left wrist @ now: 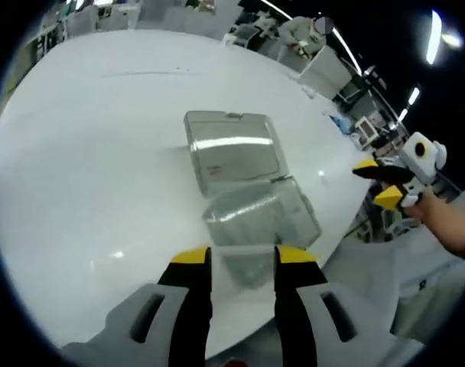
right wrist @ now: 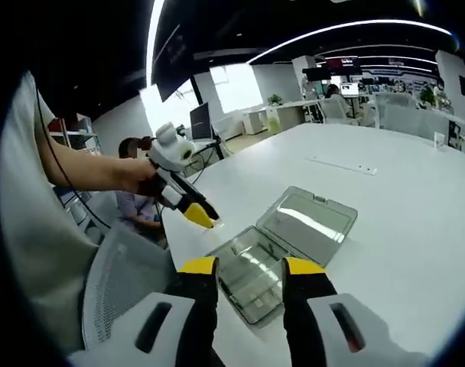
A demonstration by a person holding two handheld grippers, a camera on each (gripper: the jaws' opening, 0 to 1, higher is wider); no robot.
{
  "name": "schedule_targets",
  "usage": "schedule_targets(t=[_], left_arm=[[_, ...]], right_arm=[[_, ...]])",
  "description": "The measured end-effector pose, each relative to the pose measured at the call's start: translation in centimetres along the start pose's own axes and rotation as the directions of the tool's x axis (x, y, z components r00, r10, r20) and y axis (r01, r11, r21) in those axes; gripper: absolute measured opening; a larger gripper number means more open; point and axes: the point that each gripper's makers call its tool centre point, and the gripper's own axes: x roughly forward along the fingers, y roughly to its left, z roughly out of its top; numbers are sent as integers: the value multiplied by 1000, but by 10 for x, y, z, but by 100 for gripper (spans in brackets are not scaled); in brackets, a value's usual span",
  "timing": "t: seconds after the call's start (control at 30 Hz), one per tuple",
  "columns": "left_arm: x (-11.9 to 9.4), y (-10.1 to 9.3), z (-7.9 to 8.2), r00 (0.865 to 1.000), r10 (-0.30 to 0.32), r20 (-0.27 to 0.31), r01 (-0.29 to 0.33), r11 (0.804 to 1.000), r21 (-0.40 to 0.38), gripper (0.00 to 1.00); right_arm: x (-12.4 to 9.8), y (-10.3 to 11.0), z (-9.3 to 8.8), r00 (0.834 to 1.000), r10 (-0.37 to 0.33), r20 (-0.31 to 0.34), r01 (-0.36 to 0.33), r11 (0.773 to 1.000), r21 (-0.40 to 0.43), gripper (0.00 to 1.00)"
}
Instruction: Insert the divider into the dual guide fixture by aligning both edges with the guide slots and pushing it downward to the bottom, including one-sided entry, uneven engagement, binding, and posture correction.
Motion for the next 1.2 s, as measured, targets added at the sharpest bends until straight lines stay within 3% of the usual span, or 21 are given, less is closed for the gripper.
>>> schedule_targets(t=[0.37,0.6,0.77,0.87,0.93,1.2], left_arm=[[-3,-25,9,993,-103,52,103,995,11,28],[-3,-45,14,980,-183,80,181,983,30,28],[-7,-65,22,956,-271,115,269,962,37,28],[-8,-70,25,947,-295,123,290,955,58,28],[-10,-79,27,931,-336,139,330,942,67,28],[-17,-99,32,888,-427,169,415,904,103,28]], right_arm=[[2,15,14,996,89,16,-90,995,40,35],[0,22,27,991,124,42,-126,990,59,37],[-2,26,35,986,156,59,-161,984,79,37],[-2,28,40,982,174,73,-180,979,90,37],[-3,31,44,977,195,84,-203,974,104,37],[-3,43,55,961,253,110,-265,956,123,38]])
